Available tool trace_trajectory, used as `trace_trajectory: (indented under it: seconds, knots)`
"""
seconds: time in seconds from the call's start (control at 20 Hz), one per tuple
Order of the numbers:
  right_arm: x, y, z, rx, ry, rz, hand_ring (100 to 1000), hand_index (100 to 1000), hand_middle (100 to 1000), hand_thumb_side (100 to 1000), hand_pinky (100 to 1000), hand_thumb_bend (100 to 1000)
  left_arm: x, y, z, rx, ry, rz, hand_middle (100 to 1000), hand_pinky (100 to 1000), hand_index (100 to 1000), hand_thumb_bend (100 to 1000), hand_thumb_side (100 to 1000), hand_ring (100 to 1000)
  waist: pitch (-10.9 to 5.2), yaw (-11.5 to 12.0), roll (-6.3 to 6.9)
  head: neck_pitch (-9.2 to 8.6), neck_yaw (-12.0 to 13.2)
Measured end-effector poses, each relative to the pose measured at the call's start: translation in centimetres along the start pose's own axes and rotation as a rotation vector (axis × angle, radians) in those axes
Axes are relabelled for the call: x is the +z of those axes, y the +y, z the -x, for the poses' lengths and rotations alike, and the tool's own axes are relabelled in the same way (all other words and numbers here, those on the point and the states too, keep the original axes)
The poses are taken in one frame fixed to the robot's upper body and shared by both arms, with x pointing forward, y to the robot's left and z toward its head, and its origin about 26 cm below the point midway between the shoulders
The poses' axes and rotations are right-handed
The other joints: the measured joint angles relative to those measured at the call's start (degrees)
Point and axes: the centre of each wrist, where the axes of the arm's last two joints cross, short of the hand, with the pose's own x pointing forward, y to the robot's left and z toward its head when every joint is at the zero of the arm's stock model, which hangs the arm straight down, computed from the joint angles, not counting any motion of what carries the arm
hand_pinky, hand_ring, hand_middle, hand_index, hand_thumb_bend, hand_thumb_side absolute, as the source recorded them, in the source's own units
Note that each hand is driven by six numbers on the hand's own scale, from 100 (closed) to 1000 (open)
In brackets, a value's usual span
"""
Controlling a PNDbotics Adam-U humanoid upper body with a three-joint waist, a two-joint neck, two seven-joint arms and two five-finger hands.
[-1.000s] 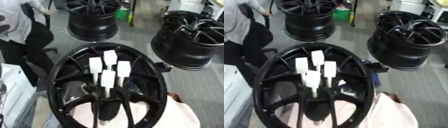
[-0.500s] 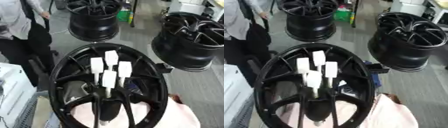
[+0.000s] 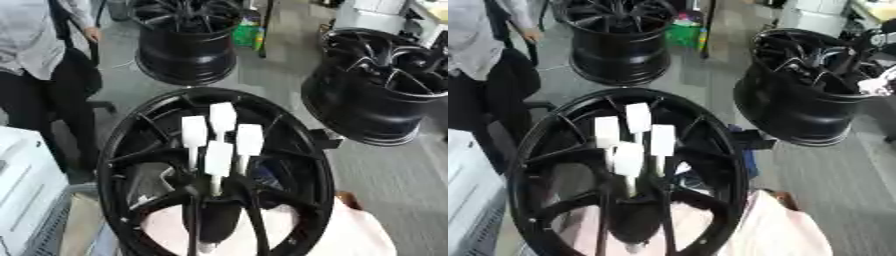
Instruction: Pull the pin out of the wheel hub.
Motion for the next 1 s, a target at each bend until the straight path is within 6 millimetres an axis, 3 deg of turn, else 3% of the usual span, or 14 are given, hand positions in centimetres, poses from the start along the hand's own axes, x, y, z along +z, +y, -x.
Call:
trace_trajectory:
  seconds: [0.55,1.0]
  knots:
    - [-7.3,-0.7,-0.5,-0.008,-0.028,-0.012,868,880,833,624,889,100,-1.0,0.6,-0.4,-0.017,-0.053,-0.097,649,772,838,166,577,887,-0.33,1.03,0.42,0.54,-1.05]
    - [-12.3,-1.4,-2.8,0.038,-0.039,0.001,870,881,837,605,889,100,-2.1,1.3,-1.0,-0.052,-0.125,-0.166,651,776,837,197,533,879,-0.33,2.2,0.89,0.74,-2.68]
